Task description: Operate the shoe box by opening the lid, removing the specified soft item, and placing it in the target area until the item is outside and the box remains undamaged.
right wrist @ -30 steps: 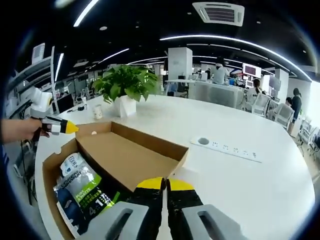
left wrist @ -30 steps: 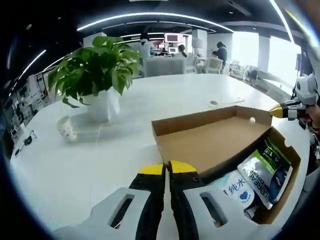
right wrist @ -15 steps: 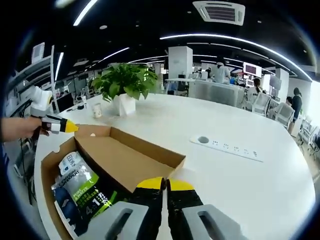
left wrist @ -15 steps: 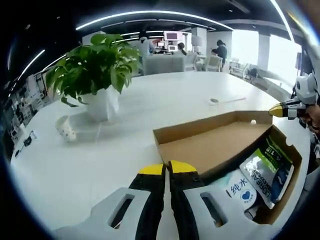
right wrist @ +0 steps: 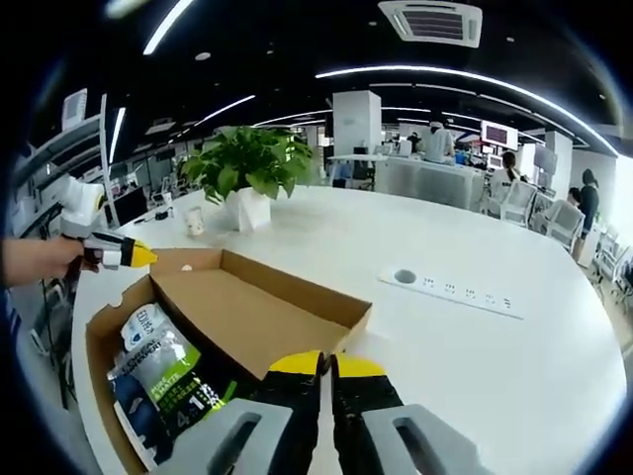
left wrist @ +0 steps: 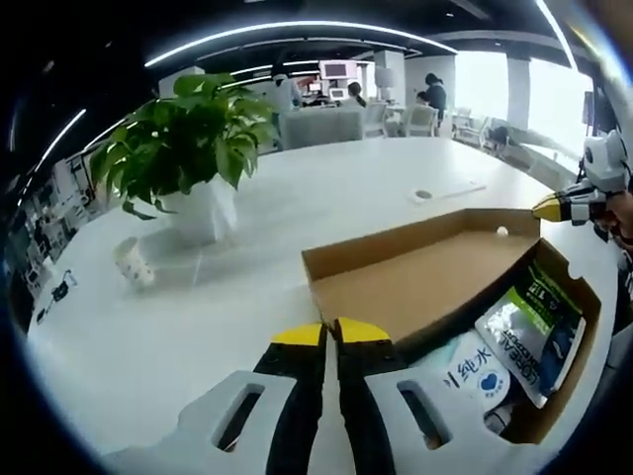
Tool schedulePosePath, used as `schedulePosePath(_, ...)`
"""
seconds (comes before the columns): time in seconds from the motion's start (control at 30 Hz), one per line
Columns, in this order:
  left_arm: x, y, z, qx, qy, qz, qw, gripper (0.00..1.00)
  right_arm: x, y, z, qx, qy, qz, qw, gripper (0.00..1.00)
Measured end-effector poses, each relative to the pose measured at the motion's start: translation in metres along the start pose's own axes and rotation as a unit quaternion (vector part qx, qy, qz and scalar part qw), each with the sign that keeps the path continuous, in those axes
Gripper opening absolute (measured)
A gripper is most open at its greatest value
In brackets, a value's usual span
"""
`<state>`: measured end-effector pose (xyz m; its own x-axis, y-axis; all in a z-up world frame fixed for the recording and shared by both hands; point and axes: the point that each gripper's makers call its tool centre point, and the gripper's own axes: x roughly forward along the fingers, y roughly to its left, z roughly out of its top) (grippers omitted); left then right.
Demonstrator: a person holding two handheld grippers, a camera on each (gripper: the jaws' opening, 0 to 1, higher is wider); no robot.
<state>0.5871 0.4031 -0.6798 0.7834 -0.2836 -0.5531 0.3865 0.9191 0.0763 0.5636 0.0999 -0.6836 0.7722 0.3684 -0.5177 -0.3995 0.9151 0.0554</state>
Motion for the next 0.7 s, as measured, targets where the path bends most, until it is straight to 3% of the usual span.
schedulePosePath(0.33, -0.011, -0.006, 0.003, 0.016, -0.005, 0.002, 0.9999, 0.08, -0.005, 0.008, -0.005, -0.031, 0.011, 0.017, 0.9993, 0.03)
schedulePosePath(0.7, -0.031, -0.015, 0.002, 0.005, -0.008, -0.005, 0.9999, 0.13, -0.015, 0.020, -0.005, -0.051, 0.011, 0.043, 0.9977, 0.22)
